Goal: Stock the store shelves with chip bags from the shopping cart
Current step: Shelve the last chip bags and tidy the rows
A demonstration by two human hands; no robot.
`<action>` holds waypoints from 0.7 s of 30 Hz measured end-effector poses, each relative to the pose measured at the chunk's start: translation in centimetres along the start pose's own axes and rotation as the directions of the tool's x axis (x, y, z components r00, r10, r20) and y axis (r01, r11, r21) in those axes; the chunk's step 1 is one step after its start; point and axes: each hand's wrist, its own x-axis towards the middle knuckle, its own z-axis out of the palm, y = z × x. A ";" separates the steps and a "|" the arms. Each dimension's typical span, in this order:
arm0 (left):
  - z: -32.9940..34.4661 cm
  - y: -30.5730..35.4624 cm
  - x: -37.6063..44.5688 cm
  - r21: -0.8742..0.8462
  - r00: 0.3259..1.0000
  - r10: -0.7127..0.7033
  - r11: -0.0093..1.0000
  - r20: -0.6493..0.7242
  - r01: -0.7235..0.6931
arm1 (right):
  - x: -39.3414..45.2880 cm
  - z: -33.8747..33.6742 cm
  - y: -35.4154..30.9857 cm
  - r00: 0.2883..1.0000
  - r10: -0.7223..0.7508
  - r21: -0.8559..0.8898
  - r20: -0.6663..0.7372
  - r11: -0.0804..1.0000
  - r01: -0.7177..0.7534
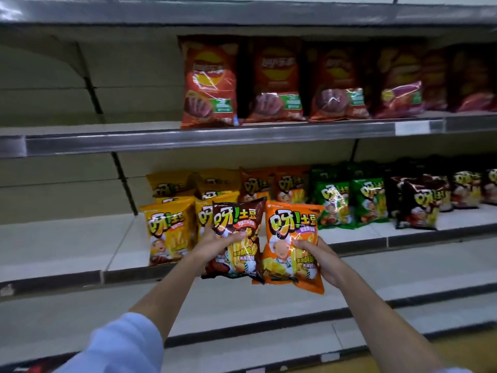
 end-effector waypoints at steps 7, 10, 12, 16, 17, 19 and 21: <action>2.7 2.1 5.9 0.037 0.998 -0.061 0.997 -0.021 0.062 | 6.5 -2.5 -1.1 1.000 0.014 -0.018 -0.012 1.000 -0.015; 3.1 2.9 8.3 -0.037 0.999 -0.041 0.998 0.003 0.041 | 10.8 -2.3 -1.6 0.998 0.006 -0.076 -0.067 0.997 -0.011; 2.9 3.3 10.0 -0.072 0.999 -0.040 0.997 -0.023 0.038 | 13.1 -1.2 -2.4 0.997 -0.023 -0.139 -0.079 0.990 0.012; 1.8 4.3 12.2 -0.111 0.997 -0.036 0.993 -0.061 0.029 | 18.0 0.6 -3.1 0.989 -0.062 -0.318 -0.135 0.948 0.016; 1.6 4.5 12.7 -0.107 0.995 -0.043 0.994 -0.085 0.034 | 19.5 1.0 -3.0 0.988 -0.057 -0.335 -0.143 0.942 0.006; 1.5 5.0 13.0 -0.107 0.993 -0.061 0.993 -0.102 0.050 | 20.9 1.8 -3.2 0.985 -0.065 -0.336 -0.162 0.942 0.007; 1.6 5.2 13.5 -0.102 0.990 -0.081 0.992 -0.115 0.070 | 22.2 2.0 -2.9 0.987 -0.080 -0.346 -0.137 0.938 0.027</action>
